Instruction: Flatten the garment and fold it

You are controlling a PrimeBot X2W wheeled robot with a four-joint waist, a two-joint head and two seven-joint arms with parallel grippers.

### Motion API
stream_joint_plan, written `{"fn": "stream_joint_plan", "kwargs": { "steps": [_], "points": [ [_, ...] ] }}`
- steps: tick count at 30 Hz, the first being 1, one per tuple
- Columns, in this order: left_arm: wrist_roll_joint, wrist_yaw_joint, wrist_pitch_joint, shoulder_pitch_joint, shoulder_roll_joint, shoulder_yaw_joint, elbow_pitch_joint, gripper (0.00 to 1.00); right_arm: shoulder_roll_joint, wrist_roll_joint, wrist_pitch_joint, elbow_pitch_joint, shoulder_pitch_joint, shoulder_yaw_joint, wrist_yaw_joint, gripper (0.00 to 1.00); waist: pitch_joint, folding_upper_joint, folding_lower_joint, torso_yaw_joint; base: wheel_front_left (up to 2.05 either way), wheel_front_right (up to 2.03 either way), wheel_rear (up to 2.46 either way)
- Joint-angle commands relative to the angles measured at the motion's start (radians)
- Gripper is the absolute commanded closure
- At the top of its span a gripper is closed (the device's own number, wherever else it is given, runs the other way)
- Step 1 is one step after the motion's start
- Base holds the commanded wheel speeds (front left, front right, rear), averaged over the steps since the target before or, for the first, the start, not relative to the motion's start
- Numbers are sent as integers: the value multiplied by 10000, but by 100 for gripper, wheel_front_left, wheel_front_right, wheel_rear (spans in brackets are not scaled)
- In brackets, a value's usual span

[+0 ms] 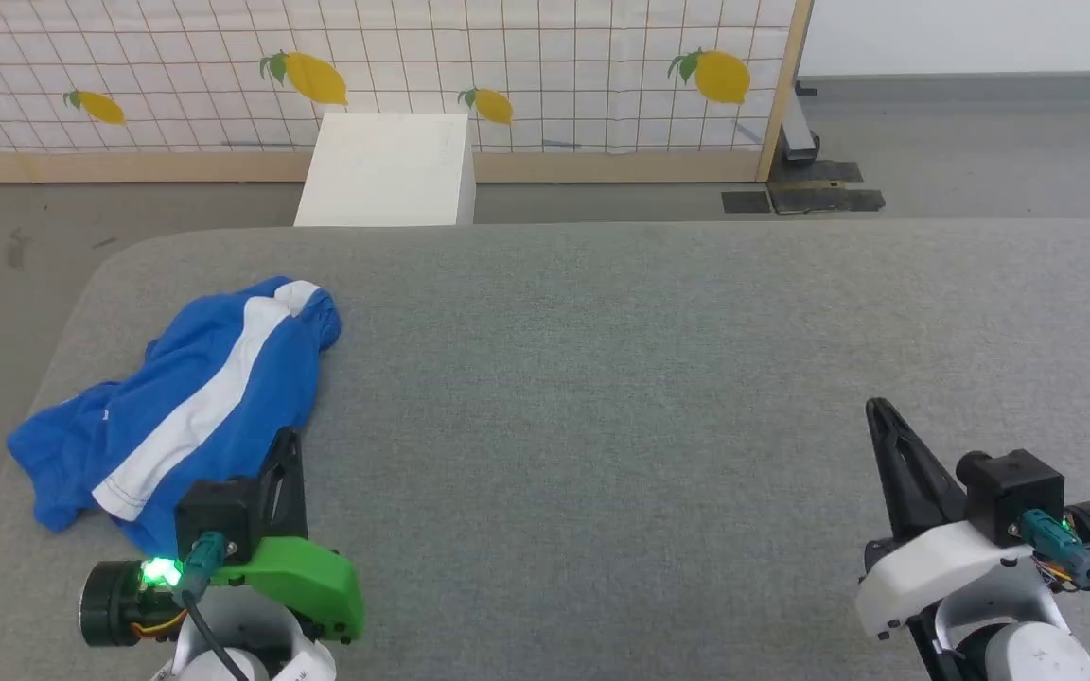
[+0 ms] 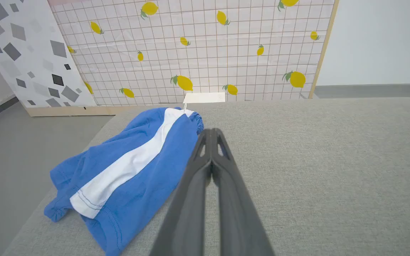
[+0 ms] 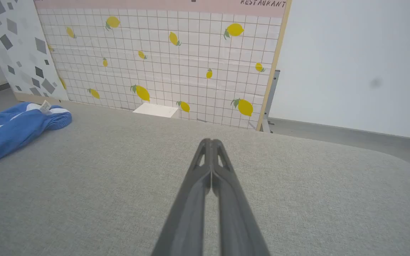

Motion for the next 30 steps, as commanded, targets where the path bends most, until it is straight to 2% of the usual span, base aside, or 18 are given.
{"fn": "stream_joint_plan", "kwargs": {
  "steps": [1,24,25,27,28,29,30],
  "points": [
    [129,-11,12,111,-30,26,-26,100,19,-66,1,-49,140,12,-13,100,0,0,0,0,0,0,0],
    [129,-11,12,111,-30,26,-26,100,19,-66,1,-49,140,12,-13,100,0,0,0,0,0,0,0],
    [-1,0,0,0,0,1,0,0,0,2,-1,0,1,-2,0,0,0,0,0,0,0,0,0],
    [-39,0,-4,-2,0,-19,4,0,-4,10,-5,5,2,-7,0,0,0,0,0,0,0,0,0],
    [-50,0,-3,-2,0,-20,4,100,-4,8,-4,7,1,-6,0,100,0,0,0,0,0,0,0],
    [-54,0,-7,-2,0,-26,7,0,-4,14,-9,9,3,-7,0,0,0,0,0,0,0,0,0],
    [-65,1,-24,-4,0,-40,24,0,-4,40,-30,19,14,-11,0,0,1,0,0,0,0,0,0]
  ]
}}
